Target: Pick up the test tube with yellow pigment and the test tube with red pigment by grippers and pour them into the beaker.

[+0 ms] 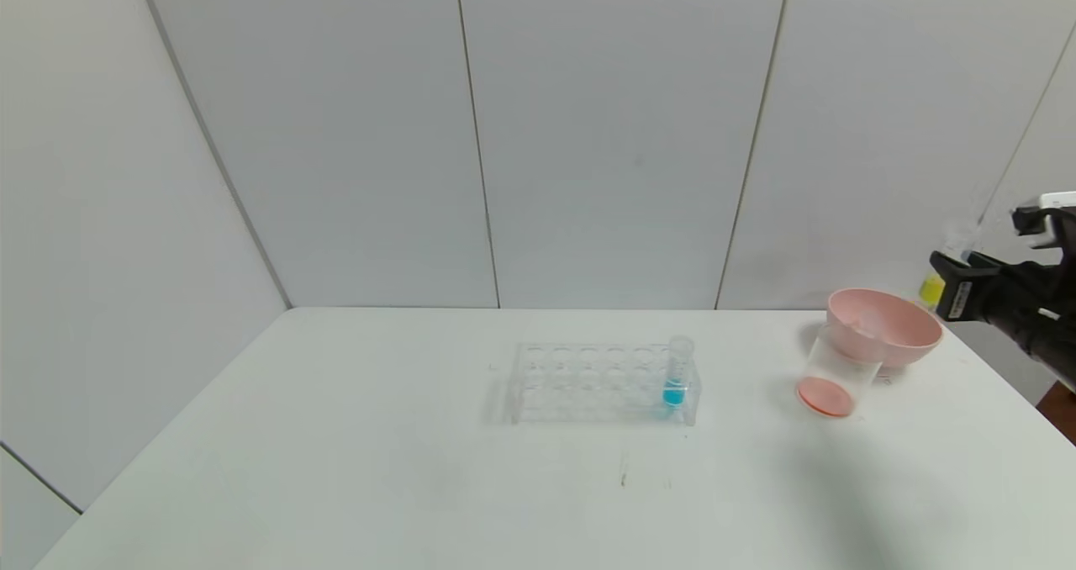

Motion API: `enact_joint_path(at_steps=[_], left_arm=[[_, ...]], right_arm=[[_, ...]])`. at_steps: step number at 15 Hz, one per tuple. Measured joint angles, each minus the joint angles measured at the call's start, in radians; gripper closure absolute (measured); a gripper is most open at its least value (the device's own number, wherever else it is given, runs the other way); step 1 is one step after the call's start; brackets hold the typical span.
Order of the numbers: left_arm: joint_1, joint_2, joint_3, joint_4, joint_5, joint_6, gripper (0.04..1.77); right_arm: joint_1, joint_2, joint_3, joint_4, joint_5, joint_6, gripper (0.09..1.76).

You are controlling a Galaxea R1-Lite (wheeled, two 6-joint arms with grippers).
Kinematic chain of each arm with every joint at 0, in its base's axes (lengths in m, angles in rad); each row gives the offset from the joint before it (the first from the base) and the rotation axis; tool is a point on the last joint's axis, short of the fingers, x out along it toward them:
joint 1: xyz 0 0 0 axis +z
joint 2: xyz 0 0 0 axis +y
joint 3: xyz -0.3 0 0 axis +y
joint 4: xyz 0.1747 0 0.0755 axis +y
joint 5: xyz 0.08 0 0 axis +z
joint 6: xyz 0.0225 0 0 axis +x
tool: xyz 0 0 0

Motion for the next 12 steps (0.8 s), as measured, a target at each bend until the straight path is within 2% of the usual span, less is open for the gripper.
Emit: enact_joint_path(at_steps=[2,4,9,12], left_arm=[[0.000,0.000,0.000,0.000,0.000,0.000,0.05],[0.000,0.000,0.000,0.000,0.000,0.000,0.05],[0.000,0.000,0.000,0.000,0.000,0.000,0.05],[0.000,0.000,0.000,0.000,0.000,0.000,0.05]], right_arm=[[-0.079,0.006,0.009,-0.008,0.071,-0.105,1.35],[-0.113,0.017,0.014,-0.013,0.115,-0.223,1.35],[-0.106,0.035,0.043,-0.056,0.191,-0.451,1.35],[-0.106,0.050,0.079,-0.095,0.262,-0.541,1.35]])
